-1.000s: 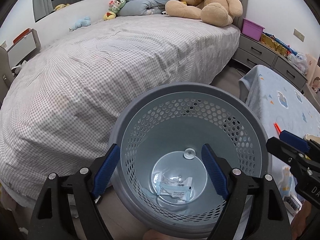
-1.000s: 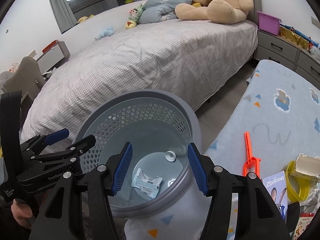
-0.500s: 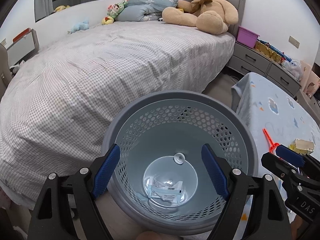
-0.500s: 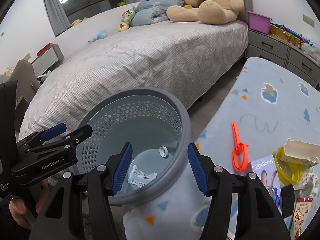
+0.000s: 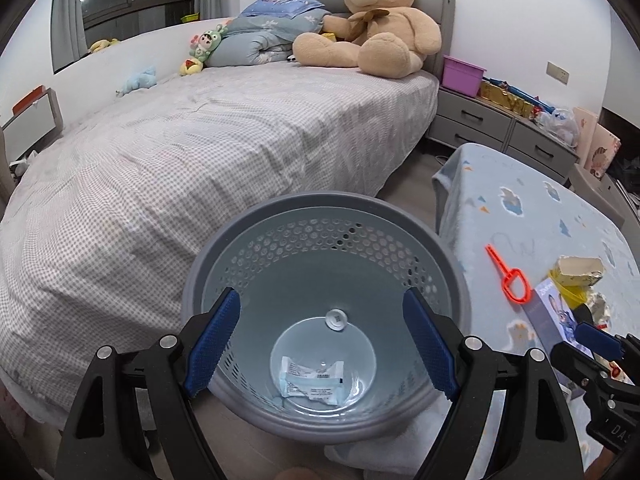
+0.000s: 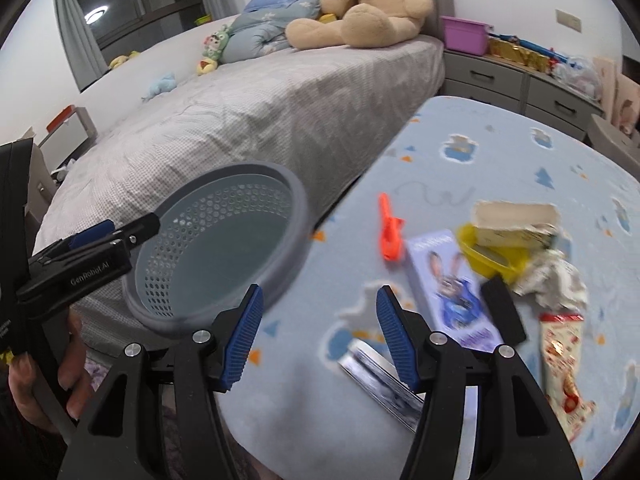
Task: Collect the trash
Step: 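Return to the table and grasp the red-white snack wrapper with the right gripper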
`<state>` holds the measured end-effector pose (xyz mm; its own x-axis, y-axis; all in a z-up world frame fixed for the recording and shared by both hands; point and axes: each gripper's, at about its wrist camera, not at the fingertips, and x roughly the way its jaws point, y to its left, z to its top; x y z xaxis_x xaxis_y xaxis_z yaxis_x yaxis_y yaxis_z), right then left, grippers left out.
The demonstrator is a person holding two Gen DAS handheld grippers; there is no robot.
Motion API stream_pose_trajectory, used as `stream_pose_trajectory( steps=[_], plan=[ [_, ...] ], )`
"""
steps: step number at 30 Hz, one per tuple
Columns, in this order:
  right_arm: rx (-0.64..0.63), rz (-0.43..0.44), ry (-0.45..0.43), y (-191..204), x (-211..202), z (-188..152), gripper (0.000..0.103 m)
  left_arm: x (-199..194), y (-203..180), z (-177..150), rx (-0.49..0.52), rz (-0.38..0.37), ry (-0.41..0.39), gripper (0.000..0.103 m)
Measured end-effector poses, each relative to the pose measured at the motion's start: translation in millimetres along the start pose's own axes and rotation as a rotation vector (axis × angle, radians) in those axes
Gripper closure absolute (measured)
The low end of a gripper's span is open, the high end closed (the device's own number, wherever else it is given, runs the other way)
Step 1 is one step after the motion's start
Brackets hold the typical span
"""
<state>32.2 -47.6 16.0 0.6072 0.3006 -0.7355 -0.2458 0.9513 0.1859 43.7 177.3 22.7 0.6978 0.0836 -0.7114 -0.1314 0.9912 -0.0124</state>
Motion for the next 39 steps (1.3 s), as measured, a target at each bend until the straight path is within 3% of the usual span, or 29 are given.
stream_pose_trajectory(
  steps=[10,18,32,39],
  plan=[
    [0.09,-0.149,-0.018,-68,-52,-31,0.044,-26,-45,-26,0.05,-0.087,0.018,0.023],
    [0.114,-0.219,0.021,-122,-72,-52,0.041,-39,-80,-48,0.059,-0.112,0.042,0.023],
    [0.022,-0.206,0.138,-148,-36,-53,0.04,-49,-124,-64,0.08,-0.089,0.049,0.023],
    [0.046,-0.201,0.179,-163,-20,-54,0.042,-43,-136,-71,0.104,-0.064,0.072,0.023]
  ],
)
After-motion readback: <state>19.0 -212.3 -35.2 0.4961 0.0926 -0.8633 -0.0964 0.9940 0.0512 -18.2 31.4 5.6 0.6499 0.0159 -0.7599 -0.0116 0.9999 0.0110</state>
